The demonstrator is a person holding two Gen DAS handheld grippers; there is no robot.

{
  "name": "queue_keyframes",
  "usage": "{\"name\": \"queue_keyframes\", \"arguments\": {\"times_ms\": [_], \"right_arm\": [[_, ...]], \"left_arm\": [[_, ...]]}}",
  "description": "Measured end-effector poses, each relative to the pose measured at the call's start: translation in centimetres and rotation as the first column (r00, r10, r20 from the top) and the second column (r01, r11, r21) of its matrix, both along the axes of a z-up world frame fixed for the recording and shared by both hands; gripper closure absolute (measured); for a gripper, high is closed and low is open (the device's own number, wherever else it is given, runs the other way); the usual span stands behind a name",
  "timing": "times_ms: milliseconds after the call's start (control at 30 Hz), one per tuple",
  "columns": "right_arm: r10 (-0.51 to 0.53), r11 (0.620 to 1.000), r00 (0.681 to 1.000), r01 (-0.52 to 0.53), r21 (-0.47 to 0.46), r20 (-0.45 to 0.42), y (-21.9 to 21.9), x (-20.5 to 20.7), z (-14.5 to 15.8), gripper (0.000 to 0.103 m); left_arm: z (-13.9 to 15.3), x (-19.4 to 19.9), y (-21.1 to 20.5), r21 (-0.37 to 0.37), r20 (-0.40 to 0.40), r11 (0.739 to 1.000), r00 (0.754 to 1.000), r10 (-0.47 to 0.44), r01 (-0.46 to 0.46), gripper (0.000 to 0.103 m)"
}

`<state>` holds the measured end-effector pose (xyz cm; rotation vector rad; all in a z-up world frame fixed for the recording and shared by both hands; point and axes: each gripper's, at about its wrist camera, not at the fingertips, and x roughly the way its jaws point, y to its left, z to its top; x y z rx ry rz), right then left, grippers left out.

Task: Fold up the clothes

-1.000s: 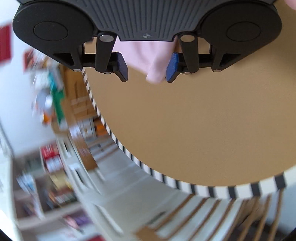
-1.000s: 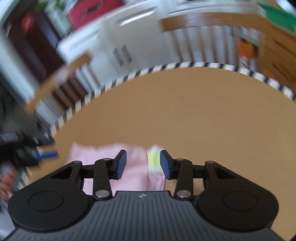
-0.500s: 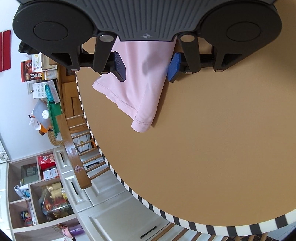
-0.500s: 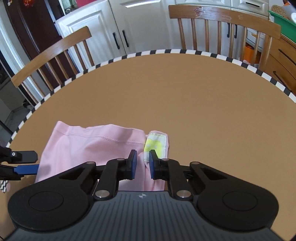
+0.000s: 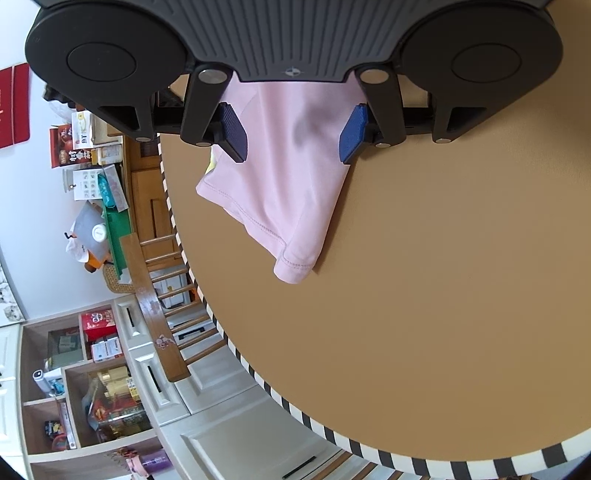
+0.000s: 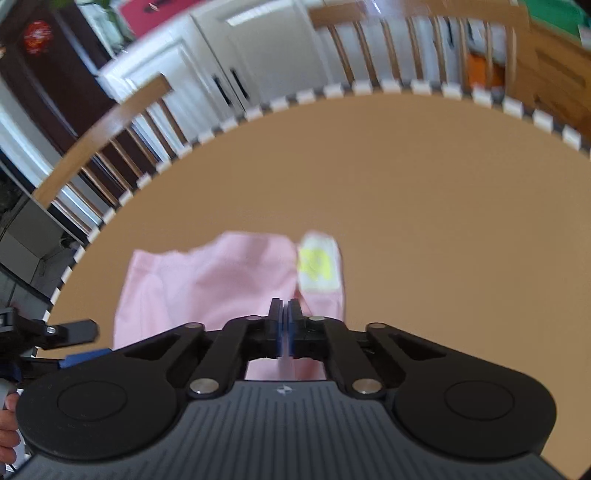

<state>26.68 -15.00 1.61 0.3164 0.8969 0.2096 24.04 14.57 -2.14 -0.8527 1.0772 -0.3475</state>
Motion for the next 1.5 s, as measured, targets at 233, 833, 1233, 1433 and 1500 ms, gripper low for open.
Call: {"name": "queue_keyframes", "arguments": {"times_ms": [233,833,1233,1433,1500], "right_arm": [[0.03,0.987,0.973,0.008,-0.163,0.229,0.5,-2.5,4.4,0.101],[-0.145,0.988,0.989,0.145,-0.049,0.008,-2.3,-3.1,0.0,0.09],[-0.094,0.996,0.995,0.094,-0.011,-0.028,-2.0,-20.8,1.8,0.059],[-0.102,0.995,0.993,0.102,0.006,-0.053,-1.2,-21.6,0.6,0.096],[-0.072,0.996,0.996,0.07,-0.046,-0.045,-0.8,-21.7,1.2,0.096]], "left_arm": [[-0.2,0.0,-0.1,0.02,0.02,1.0,1.0,-0.007,0.006,0.043],[0.0,-0.5,-2.3,0.181,0.107,0.981,0.991,-0.084,0.064,0.057],[1.4,-14.9,-0.5,0.228,0.04,0.965,0.989,-0.141,0.129,0.046],[2.3,-16.6,-3.4,0.499,0.085,0.848,0.964,-0.251,0.177,0.092],[2.6,-16.7,-3.5,0.52,0.067,0.836,0.968,-0.242,0.173,0.096]]}}
